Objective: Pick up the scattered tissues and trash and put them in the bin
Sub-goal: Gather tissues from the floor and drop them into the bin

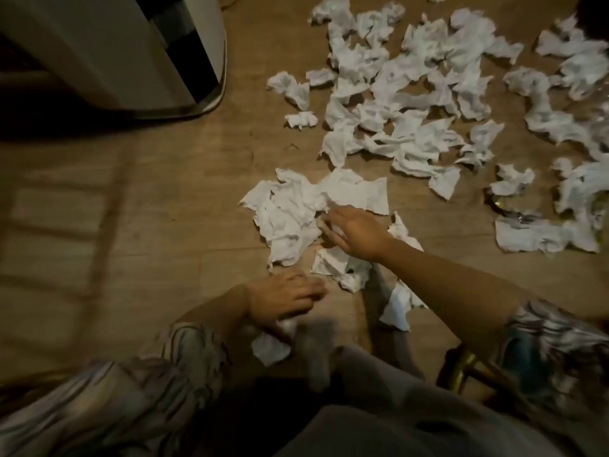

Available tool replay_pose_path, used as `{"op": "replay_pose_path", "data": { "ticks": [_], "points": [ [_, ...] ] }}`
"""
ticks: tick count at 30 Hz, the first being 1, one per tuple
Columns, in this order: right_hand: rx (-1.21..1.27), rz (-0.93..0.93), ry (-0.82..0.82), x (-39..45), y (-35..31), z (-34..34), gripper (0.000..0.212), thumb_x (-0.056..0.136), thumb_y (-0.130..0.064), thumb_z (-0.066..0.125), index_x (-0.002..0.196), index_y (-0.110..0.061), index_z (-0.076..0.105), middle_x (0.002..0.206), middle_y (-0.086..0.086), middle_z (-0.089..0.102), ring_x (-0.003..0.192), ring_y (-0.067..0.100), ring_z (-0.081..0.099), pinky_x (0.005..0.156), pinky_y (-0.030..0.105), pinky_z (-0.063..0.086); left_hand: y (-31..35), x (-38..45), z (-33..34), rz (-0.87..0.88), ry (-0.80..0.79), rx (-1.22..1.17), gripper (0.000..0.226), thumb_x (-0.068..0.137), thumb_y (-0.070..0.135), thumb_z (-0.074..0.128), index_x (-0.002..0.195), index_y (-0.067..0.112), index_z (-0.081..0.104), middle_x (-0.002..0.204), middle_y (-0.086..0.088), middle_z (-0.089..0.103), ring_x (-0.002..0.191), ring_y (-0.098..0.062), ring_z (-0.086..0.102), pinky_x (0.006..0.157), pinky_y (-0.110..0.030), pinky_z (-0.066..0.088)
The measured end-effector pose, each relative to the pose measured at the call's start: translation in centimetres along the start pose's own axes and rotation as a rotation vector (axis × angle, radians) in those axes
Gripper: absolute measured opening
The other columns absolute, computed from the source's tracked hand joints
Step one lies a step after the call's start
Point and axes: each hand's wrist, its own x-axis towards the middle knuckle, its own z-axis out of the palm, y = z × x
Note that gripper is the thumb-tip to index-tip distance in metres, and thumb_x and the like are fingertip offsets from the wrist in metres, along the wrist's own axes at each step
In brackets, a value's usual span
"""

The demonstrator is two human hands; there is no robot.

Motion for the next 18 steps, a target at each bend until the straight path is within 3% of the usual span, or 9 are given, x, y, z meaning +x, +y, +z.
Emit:
{"op": "replay_pose_path", "data": {
  "ticks": [2,5,7,10,12,14,16,18],
  "points": [
    [-0.066,-0.03,-0.045,-0.9,0.2,0.5,0.043,0.096,-0.038,0.052,0.13,-0.011,0.055,0.132,0.017,0.056,0.118,0.037,0.052,0.099,0.045,0.039,1.0,-1.2,2.1,0.071,0.008,0.049,0.043,0.093,0.04,0.046,0.128,0.016,0.056,0.157,-0.006,0.03,0.147,-0.024,0.024,0.113,-0.055,0.029],
    [-0.112,-0.021,-0.119,-3.2,0.2,1.2,0.081,0.088,-0.071,0.033,0.147,-0.016,0.036,0.156,0.012,0.028,0.144,0.03,0.023,0.117,0.043,0.012,2.1,-3.0,6.4,0.087,0.053,0.187,0.044,0.099,0.026,0.044,0.143,0.02,0.042,0.16,-0.001,0.025,0.15,-0.02,0.011,0.112,-0.056,0.03],
    [-0.158,-0.042,-0.178,-4.6,0.8,2.0,0.092,0.08,-0.08,0.029,0.152,-0.024,0.024,0.163,0.006,0.003,0.149,0.025,-0.001,0.116,0.041,-0.002,2.2,-3.7,7.5,0.089,0.068,0.175,0.029,0.098,0.033,0.045,0.124,0.021,0.049,0.159,-0.007,0.026,0.15,-0.024,0.011,0.116,-0.058,0.016],
    [-0.184,-0.016,-0.312,-6.1,1.4,3.6,0.099,0.072,-0.087,0.029,0.151,-0.027,0.02,0.162,0.004,-0.017,0.147,0.025,-0.02,0.114,0.048,-0.001,2.0,-3.3,7.7,-0.068,0.126,0.074,0.026,0.099,0.043,0.042,0.105,0.021,0.054,0.157,-0.012,0.028,0.149,-0.027,0.017,0.116,-0.053,0.013],
    [-0.209,0.051,-0.313,-6.7,1.5,4.7,0.093,0.075,-0.082,0.031,0.149,-0.026,0.024,0.162,0.006,-0.015,0.147,0.028,-0.02,0.116,0.052,0.008,2.4,-2.1,7.1,-0.256,0.241,-0.012,0.03,0.099,0.046,0.044,0.102,0.021,0.061,0.157,-0.009,0.029,0.149,-0.026,0.018,0.115,-0.052,0.022],
    [-0.196,0.089,-0.26,-7.0,1.2,5.4,0.071,0.087,-0.063,0.041,0.145,-0.024,0.033,0.163,0.008,-0.004,0.148,0.03,-0.011,0.117,0.053,0.016,2.3,-0.5,5.5,-0.443,0.355,-0.066,0.035,0.098,0.05,0.044,0.099,0.022,0.066,0.156,-0.006,0.031,0.149,-0.025,0.016,0.116,-0.053,0.023],
    [-0.149,0.082,-0.198,-7.2,1.1,5.6,0.049,0.093,-0.035,0.054,0.139,-0.021,0.042,0.161,0.01,0.013,0.149,0.031,0.006,0.116,0.047,0.022,1.7,1.2,3.2,-0.578,0.486,-0.045,0.044,0.094,0.058,0.044,0.093,0.022,0.07,0.152,-0.006,0.039,0.148,-0.025,0.02,0.119,-0.054,0.015],
    [-0.098,0.082,-0.13,-7.3,1.1,5.5,0.045,0.09,-0.018,0.06,0.134,-0.018,0.049,0.153,0.011,0.033,0.142,0.029,0.026,0.112,0.038,0.028,1.0,2.6,0.4,-0.694,0.631,-0.008,0.053,0.089,0.065,0.044,0.085,0.021,0.073,0.146,-0.006,0.046,0.144,-0.026,0.025,0.118,-0.058,0.011]
  ]
}}
